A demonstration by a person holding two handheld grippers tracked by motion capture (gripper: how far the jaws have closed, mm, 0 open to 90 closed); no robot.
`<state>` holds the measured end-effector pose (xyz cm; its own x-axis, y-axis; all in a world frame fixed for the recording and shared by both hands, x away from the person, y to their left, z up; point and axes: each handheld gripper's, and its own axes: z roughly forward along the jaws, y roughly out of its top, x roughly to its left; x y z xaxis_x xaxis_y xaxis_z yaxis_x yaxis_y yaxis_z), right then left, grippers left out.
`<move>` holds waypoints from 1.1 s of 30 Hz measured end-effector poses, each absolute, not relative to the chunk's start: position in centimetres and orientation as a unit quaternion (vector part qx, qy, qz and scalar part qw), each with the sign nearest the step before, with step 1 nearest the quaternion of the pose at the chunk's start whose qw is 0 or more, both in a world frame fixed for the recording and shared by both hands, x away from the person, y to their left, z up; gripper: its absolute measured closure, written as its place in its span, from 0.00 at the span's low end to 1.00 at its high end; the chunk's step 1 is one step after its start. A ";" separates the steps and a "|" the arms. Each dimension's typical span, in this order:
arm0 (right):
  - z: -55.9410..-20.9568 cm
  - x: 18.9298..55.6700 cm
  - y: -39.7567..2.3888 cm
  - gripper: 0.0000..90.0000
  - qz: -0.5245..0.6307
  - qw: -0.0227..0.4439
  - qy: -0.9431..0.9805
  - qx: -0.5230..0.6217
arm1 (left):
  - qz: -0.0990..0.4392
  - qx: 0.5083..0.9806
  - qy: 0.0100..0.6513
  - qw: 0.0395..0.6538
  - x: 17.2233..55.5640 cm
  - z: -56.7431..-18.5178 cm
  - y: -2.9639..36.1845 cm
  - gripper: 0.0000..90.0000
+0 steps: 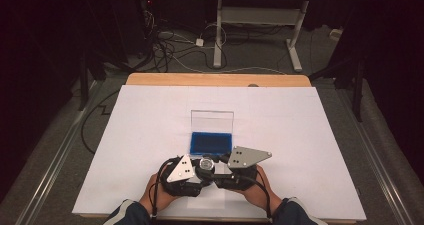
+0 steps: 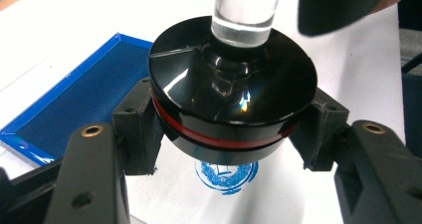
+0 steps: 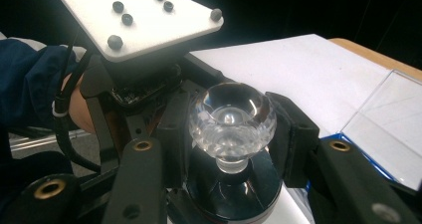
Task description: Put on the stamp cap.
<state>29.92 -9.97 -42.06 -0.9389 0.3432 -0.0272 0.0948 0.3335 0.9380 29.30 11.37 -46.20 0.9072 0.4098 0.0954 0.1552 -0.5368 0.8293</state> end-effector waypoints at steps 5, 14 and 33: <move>-42.1 29.9 -9.9 0.63 0.557 0.110 0.812 0.136 | 0.142 0.868 0.164 0.448 29.3 -46.2 11.3 0.40; -42.3 30.0 -9.9 0.63 0.559 0.105 0.810 0.142 | 0.147 0.867 0.163 0.447 29.3 -46.2 11.4 0.40; -42.1 30.1 -10.1 0.63 0.561 0.109 0.807 0.146 | 0.150 0.866 0.171 0.445 29.5 -46.6 11.4 0.35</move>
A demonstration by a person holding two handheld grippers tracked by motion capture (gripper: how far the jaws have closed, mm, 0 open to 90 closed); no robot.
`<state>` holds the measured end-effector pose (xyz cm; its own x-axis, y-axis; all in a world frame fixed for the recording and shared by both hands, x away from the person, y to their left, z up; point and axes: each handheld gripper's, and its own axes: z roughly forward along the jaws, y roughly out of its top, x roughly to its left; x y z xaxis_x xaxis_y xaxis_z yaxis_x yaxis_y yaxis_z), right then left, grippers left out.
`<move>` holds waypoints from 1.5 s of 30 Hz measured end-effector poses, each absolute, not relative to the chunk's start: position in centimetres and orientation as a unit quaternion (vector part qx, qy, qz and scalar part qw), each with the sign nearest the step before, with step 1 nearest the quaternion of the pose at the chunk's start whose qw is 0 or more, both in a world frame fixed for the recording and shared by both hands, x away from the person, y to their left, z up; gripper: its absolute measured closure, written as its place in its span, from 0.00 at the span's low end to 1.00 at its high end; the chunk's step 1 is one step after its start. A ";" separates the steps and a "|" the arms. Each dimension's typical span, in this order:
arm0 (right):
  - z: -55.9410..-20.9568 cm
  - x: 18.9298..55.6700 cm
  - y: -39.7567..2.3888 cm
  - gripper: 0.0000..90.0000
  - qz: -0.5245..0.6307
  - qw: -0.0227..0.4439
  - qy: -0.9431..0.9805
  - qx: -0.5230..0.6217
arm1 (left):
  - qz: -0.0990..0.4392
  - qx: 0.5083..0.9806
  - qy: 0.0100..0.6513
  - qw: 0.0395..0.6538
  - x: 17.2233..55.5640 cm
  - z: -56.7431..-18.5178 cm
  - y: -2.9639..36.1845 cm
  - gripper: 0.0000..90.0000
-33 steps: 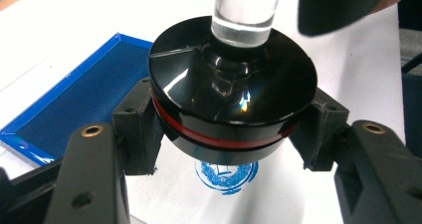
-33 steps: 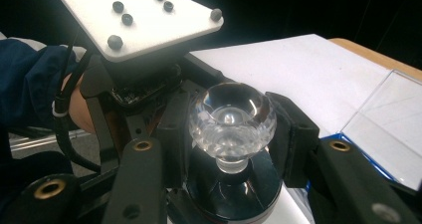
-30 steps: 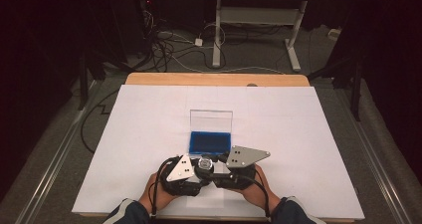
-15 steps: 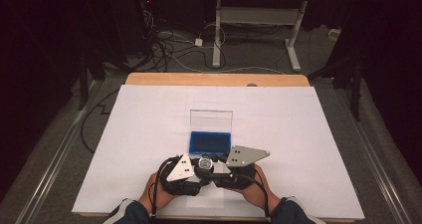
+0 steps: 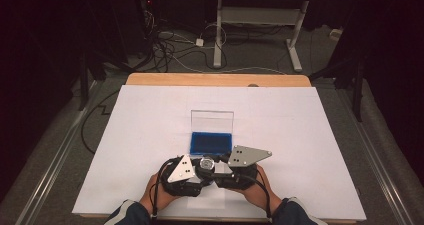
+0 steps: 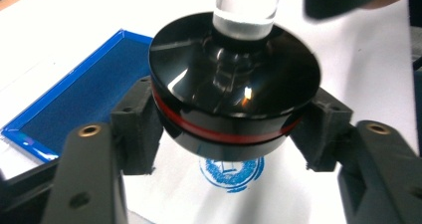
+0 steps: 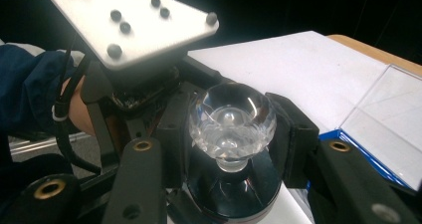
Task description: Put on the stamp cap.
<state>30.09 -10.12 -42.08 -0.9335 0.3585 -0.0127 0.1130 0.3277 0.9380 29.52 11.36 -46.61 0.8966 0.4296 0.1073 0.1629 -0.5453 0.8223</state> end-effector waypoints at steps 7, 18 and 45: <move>-41.7 30.2 -10.4 0.63 0.564 0.114 0.805 0.146 | 0.155 0.866 0.172 0.443 29.6 -46.7 11.4 0.35; -41.3 30.2 -10.9 0.63 0.568 0.118 0.801 0.147 | 0.180 0.863 0.174 0.440 29.5 -46.3 12.9 0.32; -40.7 30.7 -12.0 0.63 0.566 0.131 0.798 0.159 | 0.225 0.847 0.212 0.433 29.3 -45.6 17.3 0.20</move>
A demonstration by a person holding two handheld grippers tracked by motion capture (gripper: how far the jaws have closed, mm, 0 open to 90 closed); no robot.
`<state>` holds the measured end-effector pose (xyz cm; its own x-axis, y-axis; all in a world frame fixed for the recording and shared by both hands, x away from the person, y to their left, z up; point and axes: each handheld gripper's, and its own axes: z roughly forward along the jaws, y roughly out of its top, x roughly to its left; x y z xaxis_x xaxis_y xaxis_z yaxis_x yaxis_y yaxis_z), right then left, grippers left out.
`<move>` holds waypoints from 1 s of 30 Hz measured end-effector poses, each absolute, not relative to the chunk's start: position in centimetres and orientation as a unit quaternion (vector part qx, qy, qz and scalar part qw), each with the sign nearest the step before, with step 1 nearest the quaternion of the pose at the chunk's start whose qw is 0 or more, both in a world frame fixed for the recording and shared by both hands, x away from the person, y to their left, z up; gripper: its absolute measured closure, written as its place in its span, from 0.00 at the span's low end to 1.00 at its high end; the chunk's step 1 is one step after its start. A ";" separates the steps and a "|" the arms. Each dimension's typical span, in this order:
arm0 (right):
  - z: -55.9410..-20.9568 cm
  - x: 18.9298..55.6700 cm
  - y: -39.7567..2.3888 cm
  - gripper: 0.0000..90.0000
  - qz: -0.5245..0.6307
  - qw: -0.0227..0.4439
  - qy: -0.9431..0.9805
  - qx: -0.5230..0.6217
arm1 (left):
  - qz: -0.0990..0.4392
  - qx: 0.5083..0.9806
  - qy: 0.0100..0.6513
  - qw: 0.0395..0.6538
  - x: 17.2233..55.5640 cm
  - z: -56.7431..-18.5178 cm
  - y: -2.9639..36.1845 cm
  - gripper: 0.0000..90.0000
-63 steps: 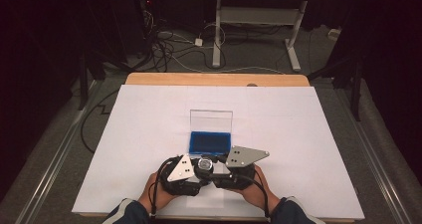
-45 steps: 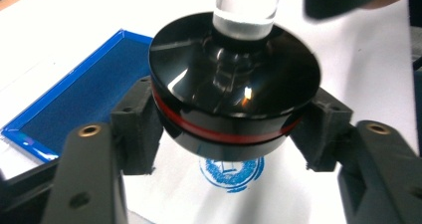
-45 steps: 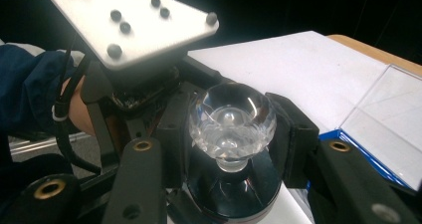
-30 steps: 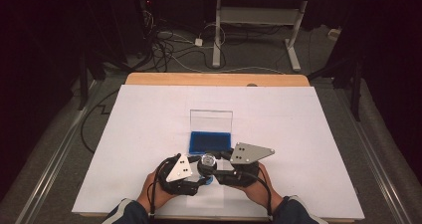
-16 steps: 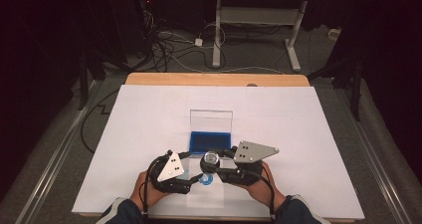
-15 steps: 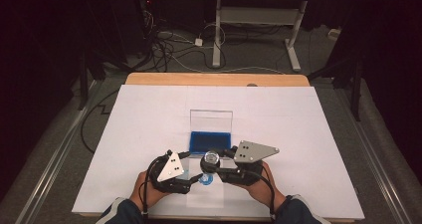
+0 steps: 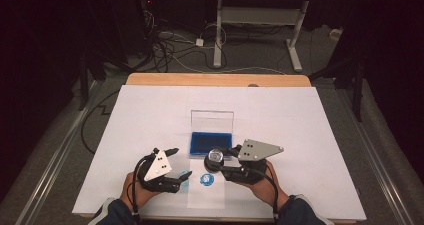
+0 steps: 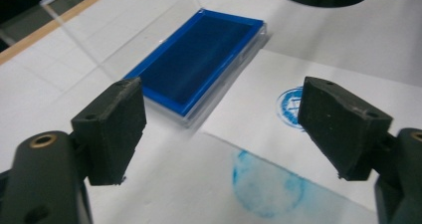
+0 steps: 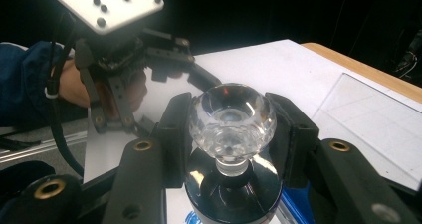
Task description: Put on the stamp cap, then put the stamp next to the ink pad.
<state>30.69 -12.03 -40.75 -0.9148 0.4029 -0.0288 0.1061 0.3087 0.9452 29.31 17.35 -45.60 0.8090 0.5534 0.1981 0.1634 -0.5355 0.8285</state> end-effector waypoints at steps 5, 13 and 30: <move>-40.7 30.8 -12.4 0.63 0.563 0.136 0.799 0.162 | 0.236 0.842 0.218 0.434 29.1 -45.4 18.7 0.20; -40.5 30.9 -13.3 0.63 0.562 0.143 0.797 0.169 | 0.245 0.838 0.233 0.428 28.7 -45.5 20.6 0.20; -40.5 31.5 -14.9 0.63 0.551 0.163 0.796 0.188 | 0.246 0.836 0.257 0.417 27.7 -46.1 22.7 0.18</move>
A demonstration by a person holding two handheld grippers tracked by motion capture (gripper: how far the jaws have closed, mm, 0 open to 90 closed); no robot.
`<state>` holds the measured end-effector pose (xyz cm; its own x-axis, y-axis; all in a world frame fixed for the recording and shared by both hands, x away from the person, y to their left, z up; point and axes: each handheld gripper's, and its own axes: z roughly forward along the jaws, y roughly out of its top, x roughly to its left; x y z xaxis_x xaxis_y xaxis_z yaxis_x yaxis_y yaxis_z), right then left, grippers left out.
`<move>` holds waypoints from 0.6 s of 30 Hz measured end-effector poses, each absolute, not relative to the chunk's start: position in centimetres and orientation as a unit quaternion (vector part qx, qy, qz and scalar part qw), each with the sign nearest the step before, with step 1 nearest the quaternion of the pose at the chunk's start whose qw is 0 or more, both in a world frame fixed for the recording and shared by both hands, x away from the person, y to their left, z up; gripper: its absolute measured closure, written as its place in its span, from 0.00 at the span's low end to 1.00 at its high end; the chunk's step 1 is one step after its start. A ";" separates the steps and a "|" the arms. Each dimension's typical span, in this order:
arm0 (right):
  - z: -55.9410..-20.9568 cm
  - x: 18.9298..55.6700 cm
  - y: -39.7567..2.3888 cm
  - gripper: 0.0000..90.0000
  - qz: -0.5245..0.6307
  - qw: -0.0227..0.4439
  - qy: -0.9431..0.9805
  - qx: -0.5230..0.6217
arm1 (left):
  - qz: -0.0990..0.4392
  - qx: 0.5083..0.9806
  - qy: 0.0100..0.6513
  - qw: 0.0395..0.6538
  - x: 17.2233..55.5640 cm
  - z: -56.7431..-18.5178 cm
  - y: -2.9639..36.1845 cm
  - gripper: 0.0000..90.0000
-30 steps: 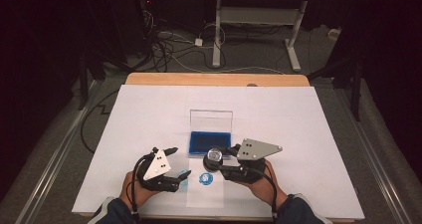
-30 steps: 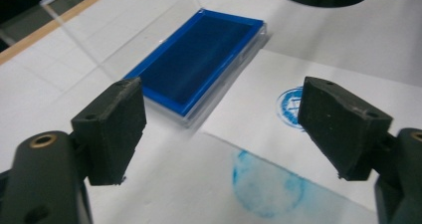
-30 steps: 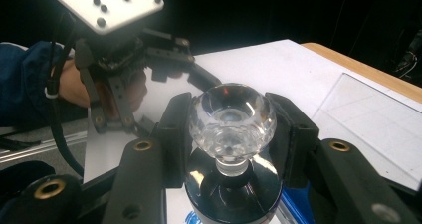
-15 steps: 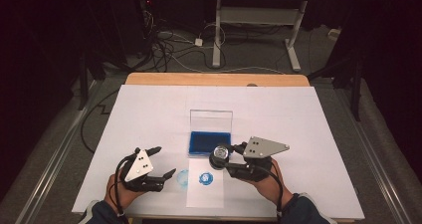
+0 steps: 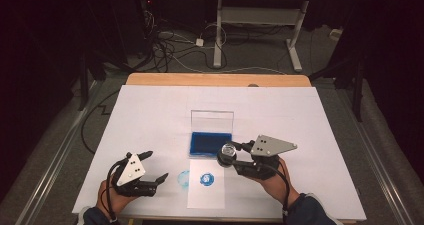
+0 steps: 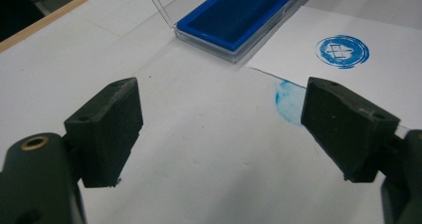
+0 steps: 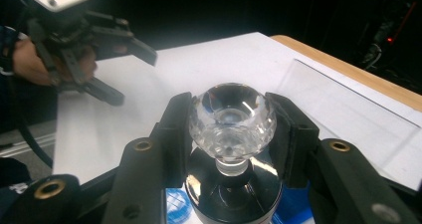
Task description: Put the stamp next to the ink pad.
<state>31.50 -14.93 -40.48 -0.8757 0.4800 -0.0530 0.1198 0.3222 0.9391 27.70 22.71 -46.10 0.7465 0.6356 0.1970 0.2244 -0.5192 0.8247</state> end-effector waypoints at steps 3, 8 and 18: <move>-40.5 31.8 -15.5 0.63 0.549 0.166 0.794 0.199 | 0.248 0.837 0.258 0.413 27.4 -46.2 22.8 0.18; -40.7 32.3 -15.7 0.63 0.543 0.173 0.795 0.205 | 0.248 0.836 0.265 0.412 27.0 -46.4 23.4 0.18; -40.9 33.1 -16.4 0.63 0.535 0.183 0.794 0.222 | 0.248 0.837 0.262 0.411 27.0 -46.5 23.1 0.18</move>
<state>33.08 -16.42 -40.91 -0.8343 0.5488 -0.0522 0.1574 0.3278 0.9315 27.01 23.14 -46.48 0.7400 0.6420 0.2007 0.2342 -0.5256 0.8178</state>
